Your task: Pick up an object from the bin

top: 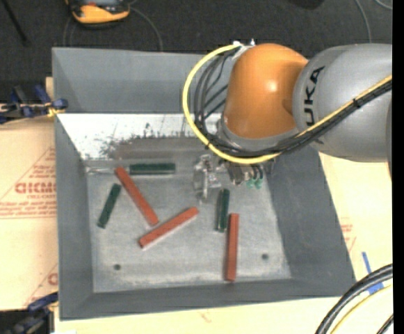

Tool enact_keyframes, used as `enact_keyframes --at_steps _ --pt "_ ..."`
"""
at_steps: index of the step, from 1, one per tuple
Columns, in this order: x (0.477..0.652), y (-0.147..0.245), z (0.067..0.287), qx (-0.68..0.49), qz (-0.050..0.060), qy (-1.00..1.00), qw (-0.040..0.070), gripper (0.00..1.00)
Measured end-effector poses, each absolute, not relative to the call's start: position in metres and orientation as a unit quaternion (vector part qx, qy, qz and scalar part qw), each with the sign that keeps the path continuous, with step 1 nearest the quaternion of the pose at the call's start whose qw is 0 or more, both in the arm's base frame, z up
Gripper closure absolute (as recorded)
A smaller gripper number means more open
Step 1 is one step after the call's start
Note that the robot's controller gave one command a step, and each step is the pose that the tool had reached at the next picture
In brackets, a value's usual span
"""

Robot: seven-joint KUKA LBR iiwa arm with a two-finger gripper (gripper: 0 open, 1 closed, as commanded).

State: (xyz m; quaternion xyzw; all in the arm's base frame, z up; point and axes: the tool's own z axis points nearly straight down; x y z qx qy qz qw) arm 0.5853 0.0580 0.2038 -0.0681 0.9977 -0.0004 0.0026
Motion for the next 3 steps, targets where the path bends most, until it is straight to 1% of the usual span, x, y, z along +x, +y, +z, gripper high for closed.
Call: enact_keyframes --at_steps 1,2,3 --pt "0.585 0.058 0.204 -0.068 0.000 0.998 0.002 0.00" --pt "0.585 0.058 0.204 -0.068 0.000 0.998 0.002 0.00" --pt "0.582 0.063 0.170 -0.113 -0.001 0.994 0.005 0.00"
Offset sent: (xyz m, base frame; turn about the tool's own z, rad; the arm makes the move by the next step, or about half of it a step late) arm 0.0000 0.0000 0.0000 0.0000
